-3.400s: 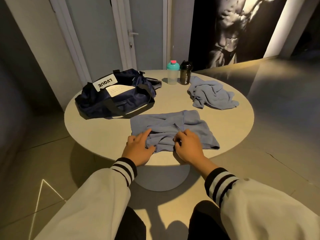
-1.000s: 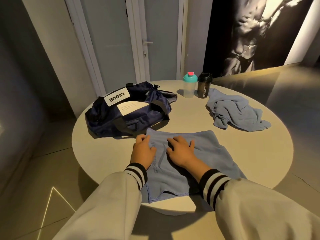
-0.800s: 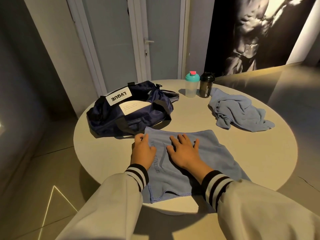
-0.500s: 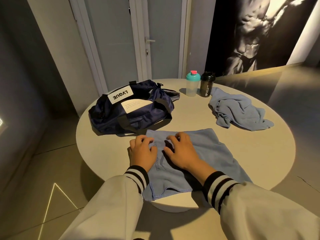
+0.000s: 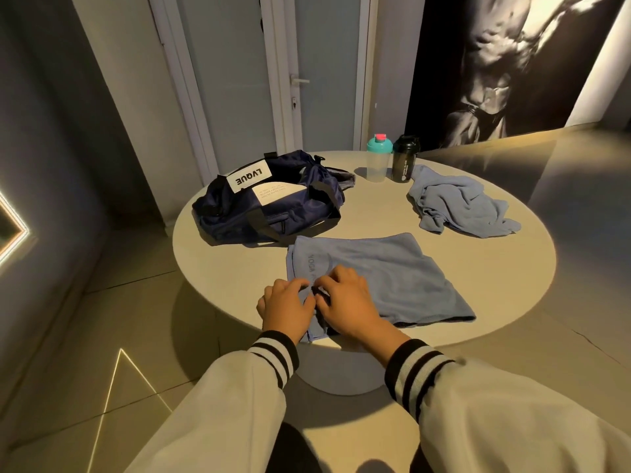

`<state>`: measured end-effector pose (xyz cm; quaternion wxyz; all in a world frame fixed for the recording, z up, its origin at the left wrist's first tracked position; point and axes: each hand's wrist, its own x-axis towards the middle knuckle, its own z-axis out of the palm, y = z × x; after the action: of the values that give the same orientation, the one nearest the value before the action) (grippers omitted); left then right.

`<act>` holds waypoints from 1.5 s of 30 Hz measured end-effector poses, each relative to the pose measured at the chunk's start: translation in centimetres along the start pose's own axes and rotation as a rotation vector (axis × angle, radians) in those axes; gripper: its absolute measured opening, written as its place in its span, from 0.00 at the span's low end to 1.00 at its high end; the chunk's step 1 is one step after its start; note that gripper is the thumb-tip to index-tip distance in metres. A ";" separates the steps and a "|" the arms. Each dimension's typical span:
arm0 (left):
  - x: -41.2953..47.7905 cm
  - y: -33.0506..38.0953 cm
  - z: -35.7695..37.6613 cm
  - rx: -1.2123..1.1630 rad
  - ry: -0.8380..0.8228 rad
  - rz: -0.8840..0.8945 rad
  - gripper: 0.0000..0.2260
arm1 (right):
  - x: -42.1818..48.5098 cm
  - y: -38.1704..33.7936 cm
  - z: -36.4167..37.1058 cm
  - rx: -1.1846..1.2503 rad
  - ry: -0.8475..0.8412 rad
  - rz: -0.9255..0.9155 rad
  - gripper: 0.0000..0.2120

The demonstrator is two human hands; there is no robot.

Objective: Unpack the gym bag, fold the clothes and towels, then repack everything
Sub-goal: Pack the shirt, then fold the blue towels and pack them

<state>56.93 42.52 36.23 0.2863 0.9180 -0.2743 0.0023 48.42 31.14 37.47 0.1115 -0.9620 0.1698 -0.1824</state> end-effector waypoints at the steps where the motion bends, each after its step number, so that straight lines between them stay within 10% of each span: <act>1: -0.2 0.0 0.0 -0.023 -0.001 0.022 0.13 | -0.5 -0.3 0.0 -0.012 0.011 -0.002 0.14; 12: 1.1 -1.1 -1.8 -0.471 0.016 -0.122 0.15 | -4.1 -0.1 -0.6 0.151 0.005 -0.114 0.14; 31: -2.4 -0.3 -1.4 0.006 0.085 0.083 0.13 | -5.8 0.4 -0.3 0.170 0.077 -0.114 0.14; 35: -3.8 2.8 -0.3 -0.023 -0.064 0.448 0.14 | -6.7 2.7 -1.4 0.212 0.128 0.011 0.13; 45: -5.0 9.7 2.7 -0.065 -0.270 0.516 0.09 | -9.2 8.9 -5.4 -0.016 0.160 0.470 0.13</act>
<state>47.35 36.94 38.27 0.2663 0.8003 -0.5343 -0.0557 35.74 25.53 37.09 0.1296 -0.8794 0.3986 -0.2259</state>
